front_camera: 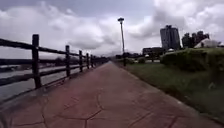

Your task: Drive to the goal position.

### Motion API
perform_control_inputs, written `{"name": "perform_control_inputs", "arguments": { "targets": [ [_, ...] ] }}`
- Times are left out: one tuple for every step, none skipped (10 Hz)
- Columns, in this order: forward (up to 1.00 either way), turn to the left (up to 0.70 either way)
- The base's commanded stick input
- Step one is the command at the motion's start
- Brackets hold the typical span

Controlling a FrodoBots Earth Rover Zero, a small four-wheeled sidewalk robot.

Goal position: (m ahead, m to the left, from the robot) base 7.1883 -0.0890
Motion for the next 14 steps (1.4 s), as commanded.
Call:
{"name": "perform_control_inputs", "arguments": {
  "targets": [
    [0.85, 0.0],
    [0.85, 0.0],
    [0.85, 0.0],
    [0.85, 0.0],
    [0.85, 0.0],
    [0.85, 0.0],
    [0.66, 0.0],
    [0.42, 0.0],
    [0.22, 0.0],
    [0.06, 0.0],
    [0.0, 0.0],
    [0.0, 0.0],
    [0.0, 0.0],
    [0.0, 0.0]
  ]
}}
